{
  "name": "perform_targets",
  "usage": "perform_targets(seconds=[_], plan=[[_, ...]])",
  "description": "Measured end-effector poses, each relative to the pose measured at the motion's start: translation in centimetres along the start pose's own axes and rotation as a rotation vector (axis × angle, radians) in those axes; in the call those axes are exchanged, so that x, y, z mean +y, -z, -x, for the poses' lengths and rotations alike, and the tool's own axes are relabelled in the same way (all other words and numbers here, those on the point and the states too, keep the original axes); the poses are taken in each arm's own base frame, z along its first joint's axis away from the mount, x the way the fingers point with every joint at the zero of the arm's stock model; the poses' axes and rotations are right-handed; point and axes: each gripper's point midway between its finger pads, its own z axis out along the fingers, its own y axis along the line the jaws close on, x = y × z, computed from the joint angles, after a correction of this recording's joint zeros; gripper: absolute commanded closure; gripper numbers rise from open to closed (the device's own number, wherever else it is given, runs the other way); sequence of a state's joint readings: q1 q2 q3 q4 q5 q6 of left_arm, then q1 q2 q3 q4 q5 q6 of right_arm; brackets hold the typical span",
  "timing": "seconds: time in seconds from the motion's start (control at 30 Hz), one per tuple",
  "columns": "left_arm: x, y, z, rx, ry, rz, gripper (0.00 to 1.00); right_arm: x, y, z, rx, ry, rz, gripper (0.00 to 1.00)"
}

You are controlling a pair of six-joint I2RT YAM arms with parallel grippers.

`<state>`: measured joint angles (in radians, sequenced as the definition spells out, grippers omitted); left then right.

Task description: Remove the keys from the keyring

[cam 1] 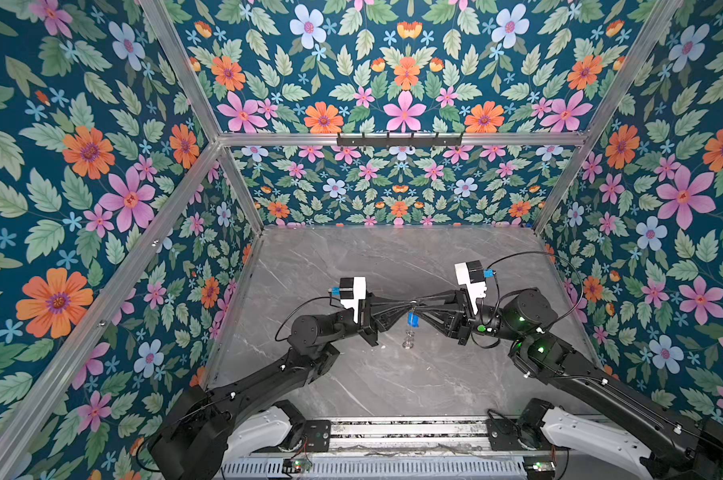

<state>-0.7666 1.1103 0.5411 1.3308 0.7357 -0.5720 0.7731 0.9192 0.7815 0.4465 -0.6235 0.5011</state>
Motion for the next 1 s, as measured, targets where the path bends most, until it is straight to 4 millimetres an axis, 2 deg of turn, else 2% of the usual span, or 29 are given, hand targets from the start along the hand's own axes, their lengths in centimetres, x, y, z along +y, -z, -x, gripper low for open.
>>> perform_targets(seconds=[0.4,0.6,0.7,0.77,0.83,0.9,1.0], plan=[[0.0,-0.1,-0.1,-0.006,0.02,-0.013,1.0,-0.2,-0.3,0.1,-0.009,0.003,0.004,0.84],[-0.1,-0.1,0.0,-0.011,0.037,-0.015,1.0,-0.1,-0.2,0.2,-0.012,0.01,0.003,1.0],[0.0,-0.1,0.1,-0.014,0.04,-0.012,0.99,0.0,-0.1,0.2,-0.012,0.016,0.002,1.0],[-0.1,0.0,0.0,-0.008,0.042,-0.017,0.83,0.0,0.1,0.1,-0.004,0.008,-0.01,1.0],[0.0,0.1,0.0,-0.002,0.04,-0.015,0.72,0.2,0.3,0.1,0.011,0.002,-0.02,1.0],[0.2,0.5,0.7,-0.016,0.047,-0.001,0.66,0.4,0.6,0.4,0.018,0.01,-0.037,1.0],[0.3,1.0,1.4,-0.026,0.046,0.009,0.65,1.0,1.1,1.0,0.046,0.022,-0.058,1.0]])
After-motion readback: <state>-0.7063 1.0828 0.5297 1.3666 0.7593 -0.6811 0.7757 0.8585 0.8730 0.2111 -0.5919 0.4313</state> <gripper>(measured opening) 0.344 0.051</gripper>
